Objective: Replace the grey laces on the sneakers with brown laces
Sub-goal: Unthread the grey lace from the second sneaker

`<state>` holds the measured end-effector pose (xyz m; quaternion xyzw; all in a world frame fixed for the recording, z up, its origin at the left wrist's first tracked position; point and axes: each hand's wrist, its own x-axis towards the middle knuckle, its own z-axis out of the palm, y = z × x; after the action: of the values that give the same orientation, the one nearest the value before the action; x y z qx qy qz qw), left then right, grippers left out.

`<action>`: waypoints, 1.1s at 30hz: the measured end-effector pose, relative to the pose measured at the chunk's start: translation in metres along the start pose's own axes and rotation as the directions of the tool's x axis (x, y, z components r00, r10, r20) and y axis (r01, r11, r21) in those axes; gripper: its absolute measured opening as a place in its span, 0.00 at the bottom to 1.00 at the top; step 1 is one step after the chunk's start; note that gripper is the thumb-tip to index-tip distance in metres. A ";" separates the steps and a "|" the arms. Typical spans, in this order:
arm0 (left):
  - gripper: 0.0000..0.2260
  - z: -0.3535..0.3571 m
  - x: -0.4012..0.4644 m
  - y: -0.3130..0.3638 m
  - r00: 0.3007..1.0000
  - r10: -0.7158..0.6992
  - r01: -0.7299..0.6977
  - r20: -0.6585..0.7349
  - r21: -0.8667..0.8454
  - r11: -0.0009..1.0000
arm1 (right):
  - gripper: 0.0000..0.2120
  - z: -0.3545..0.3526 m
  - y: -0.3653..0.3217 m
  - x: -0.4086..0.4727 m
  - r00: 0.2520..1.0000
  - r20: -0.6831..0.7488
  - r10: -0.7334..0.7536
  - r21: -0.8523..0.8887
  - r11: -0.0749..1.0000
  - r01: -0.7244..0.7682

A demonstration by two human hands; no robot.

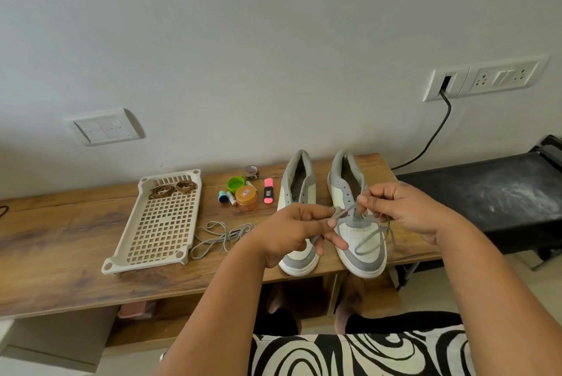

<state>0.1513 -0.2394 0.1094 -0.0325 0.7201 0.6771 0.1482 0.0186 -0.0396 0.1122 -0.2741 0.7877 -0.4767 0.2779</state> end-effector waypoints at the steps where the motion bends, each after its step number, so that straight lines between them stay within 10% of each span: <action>1: 0.10 -0.001 0.000 -0.001 1.000 -0.004 0.004 0.012 -0.016 1.000 | 0.11 0.002 0.002 0.002 1.000 -0.025 -0.008 0.013 1.000 0.008; 12: 0.18 -0.002 -0.001 0.000 0.998 0.053 -0.049 0.016 -0.180 0.982 | 0.13 0.017 0.001 0.009 0.985 -0.163 -0.064 0.152 0.984 0.089; 19: 0.16 0.002 -0.002 0.006 0.976 0.193 -0.217 -0.104 -0.352 0.910 | 0.14 0.040 -0.005 0.008 0.980 0.173 0.102 0.032 0.994 -0.109; 24: 0.17 0.006 -0.003 0.012 0.938 0.187 -0.287 -0.290 -0.355 0.890 | 0.10 0.070 -0.011 0.010 0.996 0.081 0.032 0.225 0.973 -0.050; 33: 0.22 0.004 0.001 0.010 0.827 0.226 -0.411 -0.516 -0.278 0.869 | 0.13 0.078 -0.012 0.015 0.984 0.055 -0.171 -0.102 0.979 0.176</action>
<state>0.1489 -0.2350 0.1191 -0.0993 0.5854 0.7895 -0.1557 0.0644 -0.1010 0.0897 -0.3669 0.7784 -0.4502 0.2383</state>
